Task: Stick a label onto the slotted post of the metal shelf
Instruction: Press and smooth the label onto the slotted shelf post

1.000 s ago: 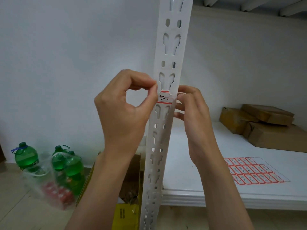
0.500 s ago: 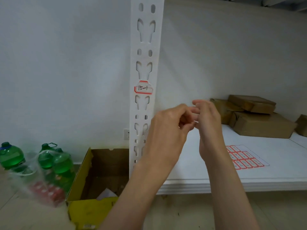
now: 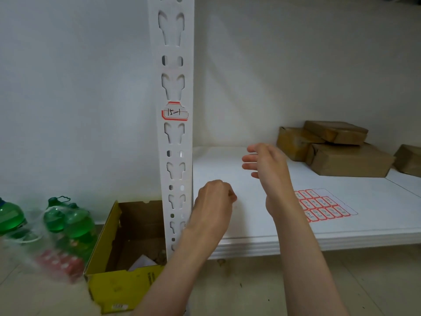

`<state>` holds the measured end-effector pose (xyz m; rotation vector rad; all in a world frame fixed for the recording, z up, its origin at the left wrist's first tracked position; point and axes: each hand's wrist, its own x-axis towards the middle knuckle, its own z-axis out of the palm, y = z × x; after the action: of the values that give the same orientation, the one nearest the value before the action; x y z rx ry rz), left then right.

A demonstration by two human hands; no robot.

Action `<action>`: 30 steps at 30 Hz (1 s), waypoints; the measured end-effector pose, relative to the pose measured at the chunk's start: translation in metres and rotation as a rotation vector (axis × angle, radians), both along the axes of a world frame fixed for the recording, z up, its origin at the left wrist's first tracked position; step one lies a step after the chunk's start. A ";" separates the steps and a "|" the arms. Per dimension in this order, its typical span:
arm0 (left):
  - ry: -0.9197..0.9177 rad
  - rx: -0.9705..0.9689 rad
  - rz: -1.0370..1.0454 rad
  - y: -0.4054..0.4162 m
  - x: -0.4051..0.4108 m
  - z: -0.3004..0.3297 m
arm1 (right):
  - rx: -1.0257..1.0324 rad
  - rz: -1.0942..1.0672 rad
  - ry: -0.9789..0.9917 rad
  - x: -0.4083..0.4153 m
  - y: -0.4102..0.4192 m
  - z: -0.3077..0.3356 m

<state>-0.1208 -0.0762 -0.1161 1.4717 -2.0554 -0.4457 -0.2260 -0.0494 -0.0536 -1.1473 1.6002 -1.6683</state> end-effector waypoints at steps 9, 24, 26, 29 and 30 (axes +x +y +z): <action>0.081 -0.003 0.029 0.001 0.000 -0.014 | 0.050 0.024 0.050 -0.002 -0.003 -0.004; 0.042 -0.030 0.028 -0.001 0.000 -0.005 | 0.053 0.044 0.078 0.003 -0.003 -0.003; 0.066 -0.090 -0.012 0.001 0.002 -0.009 | 0.055 0.045 0.083 0.003 -0.003 -0.002; 0.049 -0.089 -0.054 0.002 0.004 -0.013 | 0.052 0.043 0.091 0.004 -0.003 -0.002; 0.054 -0.081 -0.056 0.002 0.004 -0.013 | 0.049 0.043 0.090 0.004 -0.003 -0.002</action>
<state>-0.1171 -0.0744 -0.1288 1.3436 -2.0516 -0.4144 -0.2220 -0.0519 -0.0556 -1.2389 1.6498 -1.5616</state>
